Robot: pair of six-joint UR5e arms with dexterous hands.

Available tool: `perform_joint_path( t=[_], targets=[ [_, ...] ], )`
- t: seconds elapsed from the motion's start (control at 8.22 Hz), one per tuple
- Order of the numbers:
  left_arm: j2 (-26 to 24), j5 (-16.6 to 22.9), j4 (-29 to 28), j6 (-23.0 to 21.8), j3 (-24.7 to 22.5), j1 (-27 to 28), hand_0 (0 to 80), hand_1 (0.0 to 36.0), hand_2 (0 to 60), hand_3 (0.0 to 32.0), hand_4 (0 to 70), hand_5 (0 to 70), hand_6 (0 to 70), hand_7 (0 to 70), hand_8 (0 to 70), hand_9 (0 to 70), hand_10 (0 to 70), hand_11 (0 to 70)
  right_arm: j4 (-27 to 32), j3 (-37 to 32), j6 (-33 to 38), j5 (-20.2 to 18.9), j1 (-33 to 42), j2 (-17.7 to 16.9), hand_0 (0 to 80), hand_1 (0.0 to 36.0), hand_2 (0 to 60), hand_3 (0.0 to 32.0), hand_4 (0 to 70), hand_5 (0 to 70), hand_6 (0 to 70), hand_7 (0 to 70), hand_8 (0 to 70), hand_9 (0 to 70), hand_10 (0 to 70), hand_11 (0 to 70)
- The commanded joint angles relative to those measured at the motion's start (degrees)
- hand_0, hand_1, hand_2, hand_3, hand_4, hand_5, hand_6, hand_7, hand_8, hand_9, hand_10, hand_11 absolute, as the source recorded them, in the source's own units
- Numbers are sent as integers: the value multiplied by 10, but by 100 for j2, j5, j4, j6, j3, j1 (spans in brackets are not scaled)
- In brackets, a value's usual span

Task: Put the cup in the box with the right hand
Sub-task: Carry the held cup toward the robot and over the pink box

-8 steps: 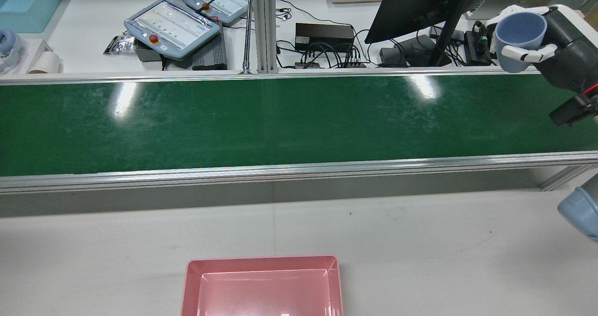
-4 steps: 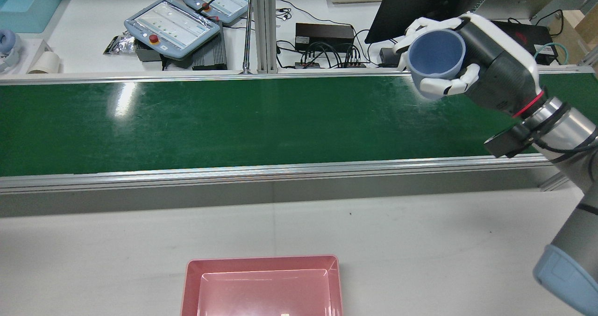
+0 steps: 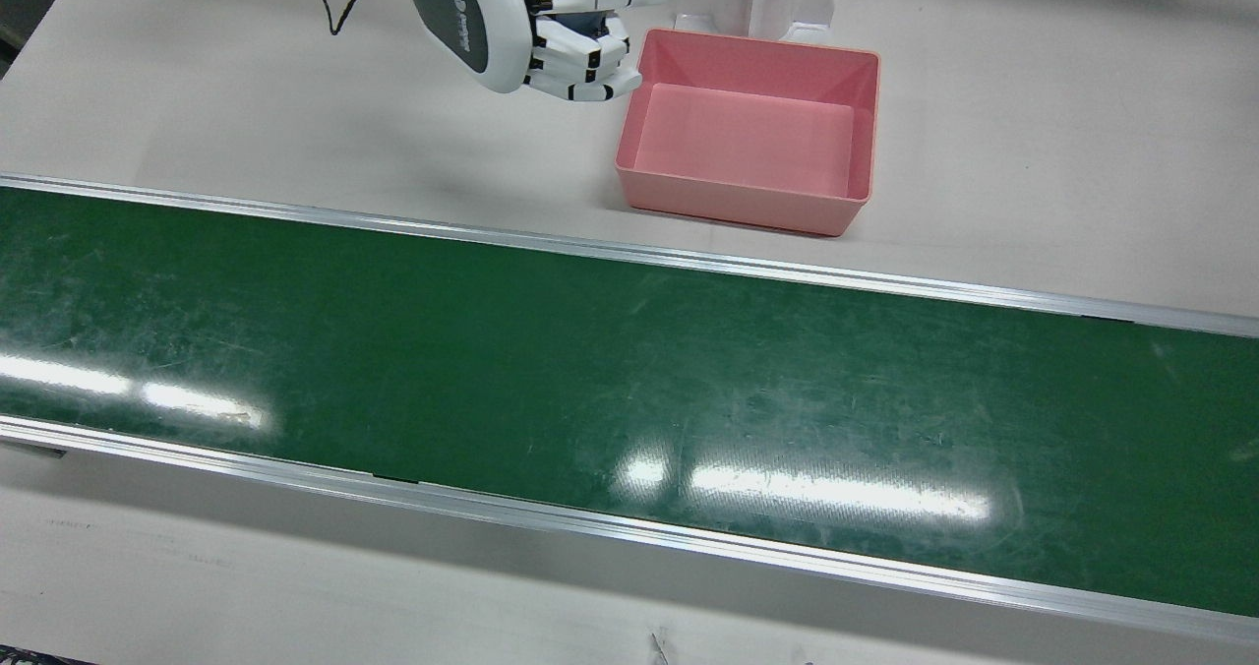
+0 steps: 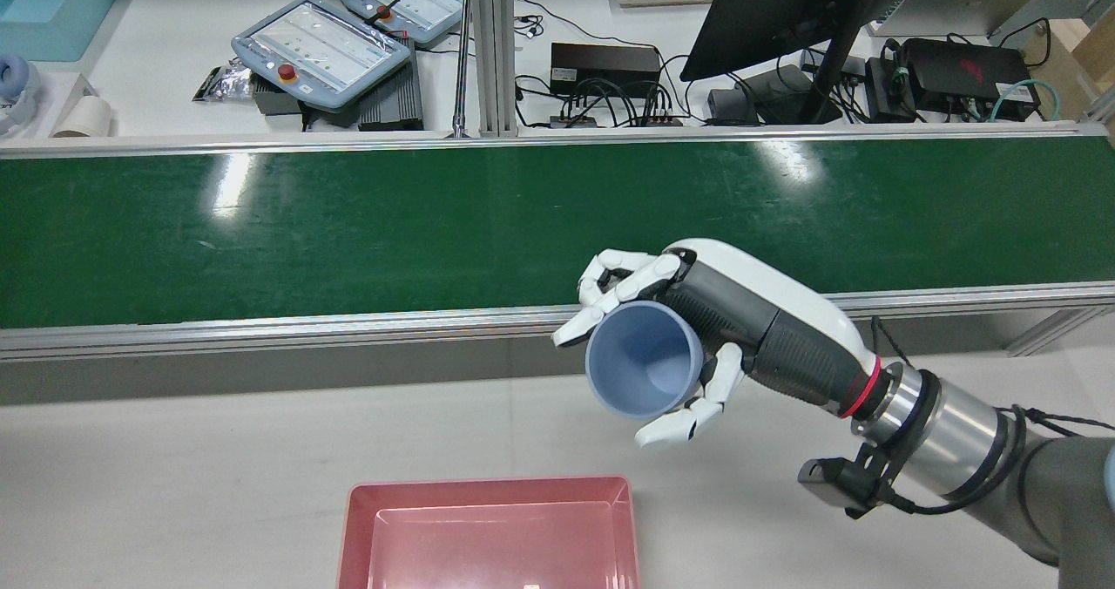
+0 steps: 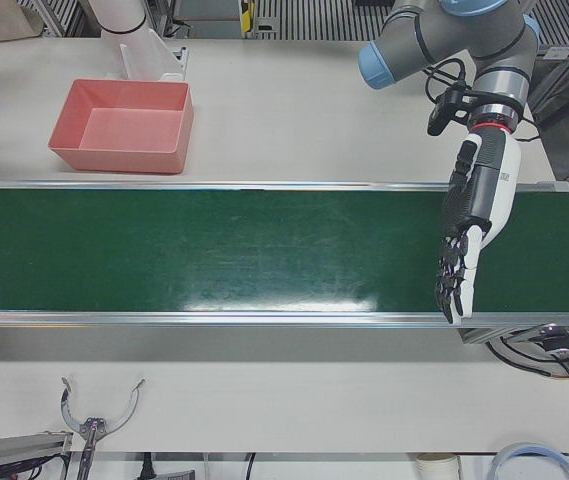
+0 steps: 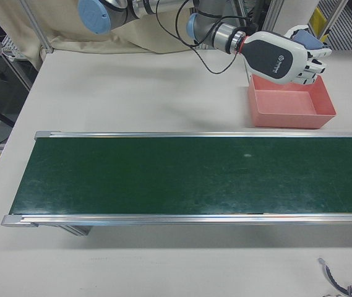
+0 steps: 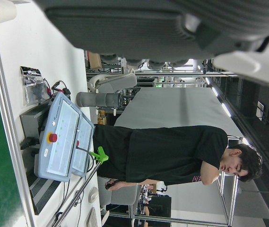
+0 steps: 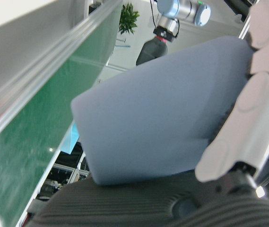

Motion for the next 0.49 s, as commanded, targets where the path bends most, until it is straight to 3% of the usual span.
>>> perform_joint_path(
  t=[0.0, 0.12, 0.24, 0.36],
  targets=[
    [9, 0, 0, 0, -5, 0, 0, 0, 0, 0, 0, 0, 0, 0, 0, 0, 0, 0, 21, 67, -665, 546, -1380, 54, 460, 41, 0, 0, 281, 39, 131, 547, 136, 287, 98, 149],
    [0, 0, 0, 0, -5, 0, 0, 0, 0, 0, 0, 0, 0, 0, 0, 0, 0, 0, 30, 59, -719, 547, -1435, 54, 450, 70, 60, 0, 216, 23, 54, 212, 0, 32, 27, 50],
    [0, 0, 0, 0, 4, 0, 0, 0, 0, 0, 0, 0, 0, 0, 0, 0, 0, 0, 30, 59, -711, 547, -1435, 54, 438, 79, 109, 0, 192, 21, 43, 163, 0, 18, 18, 36],
    [0, 0, 0, 0, 4, 0, 0, 0, 0, 0, 0, 0, 0, 0, 0, 0, 0, 0, 30, 59, -720, 547, -1461, 54, 423, 86, 154, 0, 181, 20, 47, 187, 0, 23, 17, 35]
  ],
)
